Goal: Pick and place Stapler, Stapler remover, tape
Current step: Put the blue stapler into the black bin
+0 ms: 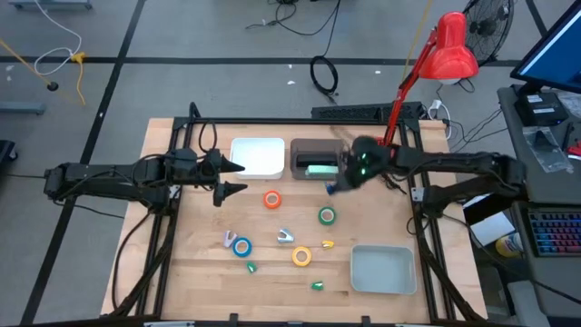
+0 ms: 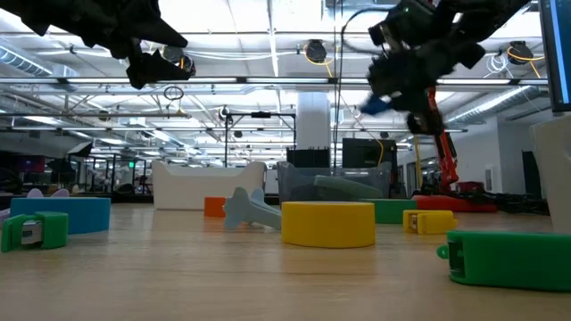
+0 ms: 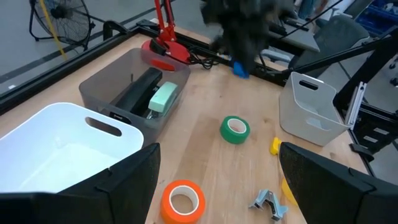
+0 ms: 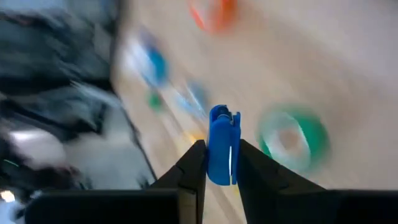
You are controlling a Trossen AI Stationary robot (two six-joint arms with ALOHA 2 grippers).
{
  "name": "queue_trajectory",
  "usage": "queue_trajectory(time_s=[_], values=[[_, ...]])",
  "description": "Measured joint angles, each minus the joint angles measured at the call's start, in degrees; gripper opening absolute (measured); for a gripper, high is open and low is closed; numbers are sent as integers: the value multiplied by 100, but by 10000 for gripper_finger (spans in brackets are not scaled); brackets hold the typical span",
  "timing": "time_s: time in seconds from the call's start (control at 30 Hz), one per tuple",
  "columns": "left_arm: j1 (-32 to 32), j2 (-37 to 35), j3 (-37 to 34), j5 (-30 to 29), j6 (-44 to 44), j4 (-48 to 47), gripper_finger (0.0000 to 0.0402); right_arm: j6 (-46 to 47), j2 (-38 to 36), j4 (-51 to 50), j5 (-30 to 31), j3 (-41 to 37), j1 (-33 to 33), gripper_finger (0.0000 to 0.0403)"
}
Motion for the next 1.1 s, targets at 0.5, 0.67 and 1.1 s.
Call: queue_trajectory(time_s=[0.5,0.67,1.1], values=[[8,-2,0,-258,-28,36,333,-2028,347,1624,719,7,-1478,56],[8,-1,0,-258,-105,36,333,-2852,526,1570,705,17,-1446,55],[8,-1,0,-256,-210,36,333,-5485,1360,-1385,1818,1706,-1210,55]])
